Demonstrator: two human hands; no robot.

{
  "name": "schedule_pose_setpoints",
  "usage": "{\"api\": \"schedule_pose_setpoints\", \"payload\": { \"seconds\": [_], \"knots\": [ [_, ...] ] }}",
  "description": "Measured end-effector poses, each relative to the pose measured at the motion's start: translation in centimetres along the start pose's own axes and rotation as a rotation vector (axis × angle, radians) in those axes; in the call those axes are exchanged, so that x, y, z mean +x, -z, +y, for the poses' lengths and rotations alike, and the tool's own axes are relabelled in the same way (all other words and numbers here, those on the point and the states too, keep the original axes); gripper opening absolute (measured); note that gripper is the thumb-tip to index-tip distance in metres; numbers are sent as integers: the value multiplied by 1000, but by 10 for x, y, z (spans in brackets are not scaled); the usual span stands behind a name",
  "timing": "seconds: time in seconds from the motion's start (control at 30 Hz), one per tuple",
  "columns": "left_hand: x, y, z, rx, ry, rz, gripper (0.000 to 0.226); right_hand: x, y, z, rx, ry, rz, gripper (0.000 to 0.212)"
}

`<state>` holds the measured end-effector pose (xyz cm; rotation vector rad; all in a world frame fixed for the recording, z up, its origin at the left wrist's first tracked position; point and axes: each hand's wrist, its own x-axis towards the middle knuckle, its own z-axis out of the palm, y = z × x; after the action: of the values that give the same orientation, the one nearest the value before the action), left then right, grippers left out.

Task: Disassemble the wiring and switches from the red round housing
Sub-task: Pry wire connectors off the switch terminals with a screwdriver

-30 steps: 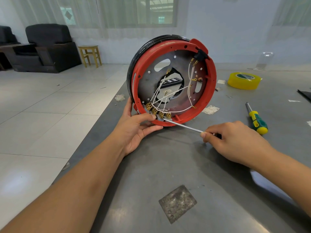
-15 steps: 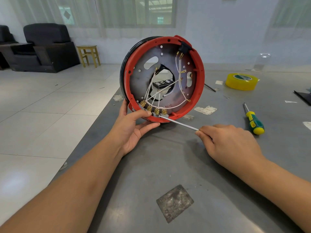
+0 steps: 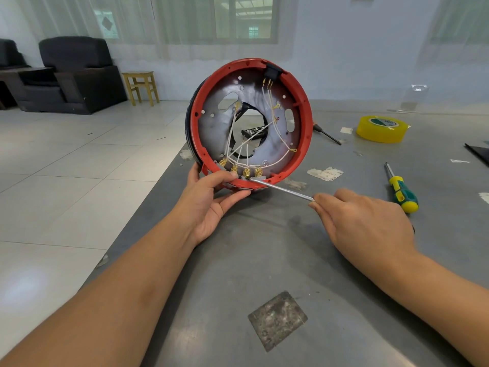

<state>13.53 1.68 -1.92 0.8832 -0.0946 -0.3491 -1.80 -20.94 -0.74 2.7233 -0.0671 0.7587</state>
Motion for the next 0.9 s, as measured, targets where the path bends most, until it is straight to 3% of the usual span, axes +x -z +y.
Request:
{"api": "schedule_pose_setpoints", "payload": {
  "seconds": [0.4,0.9],
  "knots": [
    [0,-3,1,4,34,54,67,1,0,1,2,16,-16,27],
    [3,1,0,13,43,37,67,4,-1,15,56,-75,-22,55]
  ]
}}
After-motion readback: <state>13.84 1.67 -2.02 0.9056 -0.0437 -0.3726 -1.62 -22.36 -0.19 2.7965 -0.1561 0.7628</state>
